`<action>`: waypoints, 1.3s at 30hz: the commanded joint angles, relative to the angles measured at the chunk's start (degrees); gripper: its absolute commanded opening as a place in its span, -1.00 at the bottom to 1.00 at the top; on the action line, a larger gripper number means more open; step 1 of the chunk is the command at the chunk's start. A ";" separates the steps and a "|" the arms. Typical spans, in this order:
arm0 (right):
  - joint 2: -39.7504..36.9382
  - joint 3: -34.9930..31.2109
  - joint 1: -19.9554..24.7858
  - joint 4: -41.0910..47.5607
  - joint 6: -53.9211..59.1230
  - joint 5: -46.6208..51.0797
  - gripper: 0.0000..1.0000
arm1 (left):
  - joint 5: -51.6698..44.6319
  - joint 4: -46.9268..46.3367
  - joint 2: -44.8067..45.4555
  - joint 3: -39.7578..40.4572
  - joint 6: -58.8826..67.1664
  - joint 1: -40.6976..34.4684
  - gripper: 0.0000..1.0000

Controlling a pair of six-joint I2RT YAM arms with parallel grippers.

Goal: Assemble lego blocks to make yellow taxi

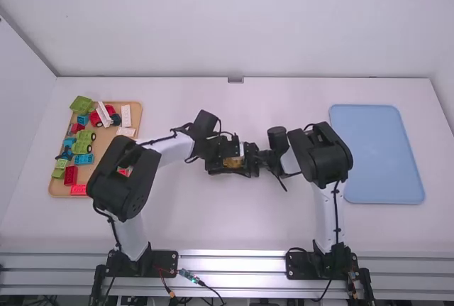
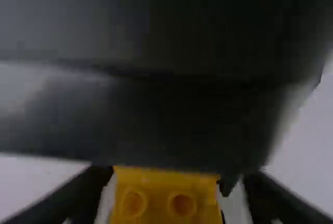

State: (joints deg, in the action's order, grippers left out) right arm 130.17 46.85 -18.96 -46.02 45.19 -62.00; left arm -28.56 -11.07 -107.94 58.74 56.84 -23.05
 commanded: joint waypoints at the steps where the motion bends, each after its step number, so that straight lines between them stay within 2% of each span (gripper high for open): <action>1: 0.61 -0.31 -0.22 0.26 0.28 0.35 0.01 | -1.99 -0.09 0.76 -0.48 0.13 -0.11 0.98; 10: 0.61 -0.31 0.81 0.39 0.26 0.37 0.02 | -10.29 -7.06 20.54 -1.66 6.36 10.40 0.99; 13: 0.61 -0.33 1.01 0.37 0.07 0.31 0.02 | -19.02 -5.64 24.82 -4.74 6.86 15.78 0.98; 16: 0.61 -0.33 0.87 0.11 0.04 0.31 0.08 | -21.14 -1.16 25.19 -7.96 2.56 18.97 0.98; 19: 0.61 -0.31 0.39 -0.11 0.02 0.33 0.67 | -18.03 8.44 25.15 -13.57 -6.75 20.90 0.98; 23: 0.61 0.46 -0.50 0.33 -0.66 0.31 0.86 | -15.21 19.74 25.17 -19.39 -11.87 20.94 0.98; 26: 0.61 1.70 -1.03 0.39 -2.97 0.33 0.86 | -14.58 26.08 25.30 -22.27 -15.45 21.33 0.98; 30: 0.61 2.51 -2.51 0.42 -2.99 0.76 0.75 | -13.81 28.41 25.30 -23.58 -17.64 21.46 0.98; 34: 0.61 3.28 -3.54 2.78 -2.91 3.41 0.49 | -11.98 28.04 25.30 -23.52 -17.66 21.57 0.98; 36: 0.61 3.93 -3.76 5.29 -1.33 3.28 0.09 | -10.75 28.39 25.30 -23.50 -18.32 21.24 0.98; 39: 0.61 4.83 -4.04 8.00 0.22 2.91 -0.22 | -8.87 30.03 25.30 -23.56 -22.36 21.20 0.98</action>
State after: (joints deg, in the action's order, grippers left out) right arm 130.17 50.81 -22.83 -39.05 44.07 -59.88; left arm -38.98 18.57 -82.81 35.59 37.95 -1.98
